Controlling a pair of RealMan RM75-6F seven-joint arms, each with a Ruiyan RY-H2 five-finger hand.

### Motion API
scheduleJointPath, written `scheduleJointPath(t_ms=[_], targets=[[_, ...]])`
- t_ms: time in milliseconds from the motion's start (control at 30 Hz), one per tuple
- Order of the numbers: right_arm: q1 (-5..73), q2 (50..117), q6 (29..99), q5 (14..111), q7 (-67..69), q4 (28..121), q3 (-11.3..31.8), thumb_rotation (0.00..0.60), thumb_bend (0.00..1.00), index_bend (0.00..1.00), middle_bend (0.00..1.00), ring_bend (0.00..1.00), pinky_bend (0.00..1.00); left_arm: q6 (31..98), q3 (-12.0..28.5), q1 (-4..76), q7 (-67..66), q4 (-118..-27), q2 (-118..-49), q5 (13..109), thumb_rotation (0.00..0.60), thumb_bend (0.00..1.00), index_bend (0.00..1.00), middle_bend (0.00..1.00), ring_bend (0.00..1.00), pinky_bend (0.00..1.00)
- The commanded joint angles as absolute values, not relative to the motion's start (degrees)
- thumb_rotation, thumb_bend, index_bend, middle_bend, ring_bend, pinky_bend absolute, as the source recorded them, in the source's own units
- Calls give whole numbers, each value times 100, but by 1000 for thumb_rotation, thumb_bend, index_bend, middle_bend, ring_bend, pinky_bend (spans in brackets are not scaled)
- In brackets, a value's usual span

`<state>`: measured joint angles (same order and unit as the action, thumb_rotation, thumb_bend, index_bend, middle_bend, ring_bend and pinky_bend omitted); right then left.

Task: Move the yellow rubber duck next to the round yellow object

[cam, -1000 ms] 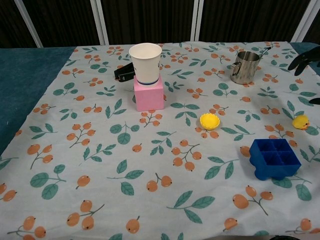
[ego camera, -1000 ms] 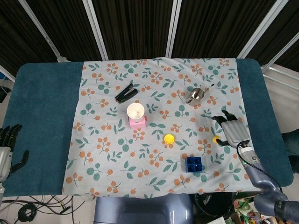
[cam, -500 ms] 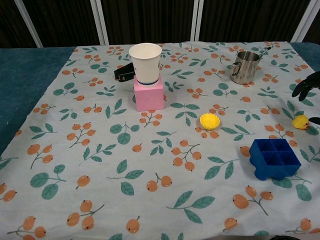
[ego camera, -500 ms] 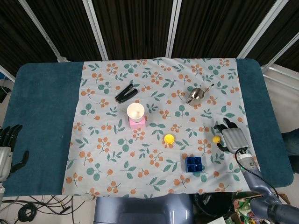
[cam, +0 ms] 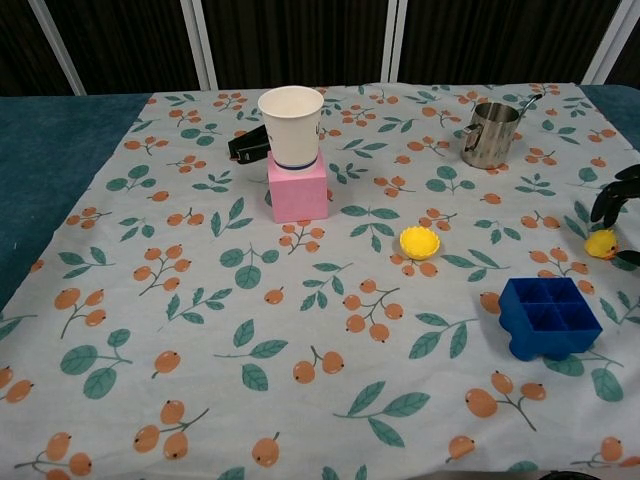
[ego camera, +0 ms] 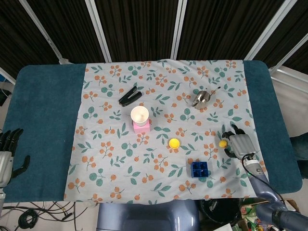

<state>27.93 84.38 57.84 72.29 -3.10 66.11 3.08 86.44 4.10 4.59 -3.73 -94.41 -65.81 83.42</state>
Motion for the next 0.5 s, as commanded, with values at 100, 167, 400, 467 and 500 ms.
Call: scheduleJointPath(t_ms=[100, 167, 400, 467, 500], targets=[[2777, 8566, 5735, 7305, -229, 6395, 293, 600, 263, 375, 352, 61, 156, 8641, 410, 460, -381, -9446, -6587, 8336, 600, 427, 0, 66, 0, 0], [2770, 8624, 5754, 7340, -188, 6309, 303, 600, 263, 382, 360, 69, 156, 8643, 411, 460, -383, -9446, -6589, 8336, 600, 427, 0, 66, 0, 0], [2790, 8745, 5726, 7424, -114, 6120, 330, 600, 263, 396, 375, 81, 156, 8643, 413, 463, -382, -9445, -6592, 8338, 600, 428, 0, 66, 0, 0], [2793, 8772, 5734, 7449, -95, 6092, 344, 600, 263, 401, 378, 84, 156, 8644, 412, 463, -380, -9444, -6593, 8340, 600, 428, 0, 66, 0, 0], [2794, 8781, 5736, 7458, -89, 6084, 349, 600, 263, 401, 378, 84, 156, 8644, 412, 463, -379, -9444, -6593, 8339, 600, 428, 0, 67, 0, 0]])
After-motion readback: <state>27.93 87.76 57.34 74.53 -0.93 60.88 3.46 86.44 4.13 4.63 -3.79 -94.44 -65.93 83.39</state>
